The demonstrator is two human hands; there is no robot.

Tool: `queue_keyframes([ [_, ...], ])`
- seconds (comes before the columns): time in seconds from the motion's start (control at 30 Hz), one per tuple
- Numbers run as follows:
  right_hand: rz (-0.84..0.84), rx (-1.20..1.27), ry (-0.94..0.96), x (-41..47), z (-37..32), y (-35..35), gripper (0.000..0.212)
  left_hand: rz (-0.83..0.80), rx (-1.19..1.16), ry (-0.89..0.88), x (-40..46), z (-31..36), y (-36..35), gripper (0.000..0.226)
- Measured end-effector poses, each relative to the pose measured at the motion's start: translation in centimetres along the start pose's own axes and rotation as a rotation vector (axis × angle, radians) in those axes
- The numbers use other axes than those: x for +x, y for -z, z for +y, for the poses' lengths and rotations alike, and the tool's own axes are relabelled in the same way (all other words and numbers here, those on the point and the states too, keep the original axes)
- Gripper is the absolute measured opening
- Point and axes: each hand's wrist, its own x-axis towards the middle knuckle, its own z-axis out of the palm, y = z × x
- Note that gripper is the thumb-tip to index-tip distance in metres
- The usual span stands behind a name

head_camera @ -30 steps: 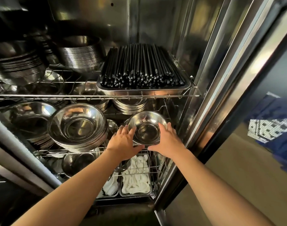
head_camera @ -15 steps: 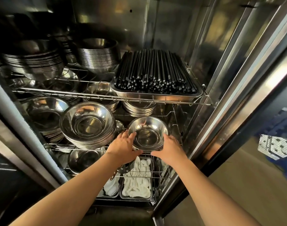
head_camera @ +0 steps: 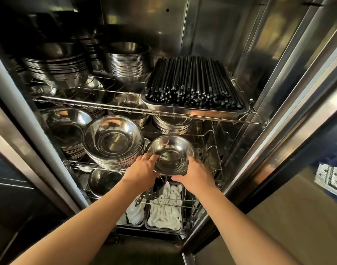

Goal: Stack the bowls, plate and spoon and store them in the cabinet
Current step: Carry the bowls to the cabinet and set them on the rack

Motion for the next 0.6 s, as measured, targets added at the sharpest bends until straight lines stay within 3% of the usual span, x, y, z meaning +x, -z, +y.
queue_keyframes([
  [0.23,-0.063,-0.002,0.047,1.0,0.8,0.5,0.118,0.000,0.031,-0.013,-0.1,0.4,0.0,0.084],
  [0.6,-0.033,-0.022,0.104,1.4,1.4,-0.1,0.108,0.022,0.030,0.048,-0.1,0.7,-0.7,0.089],
])
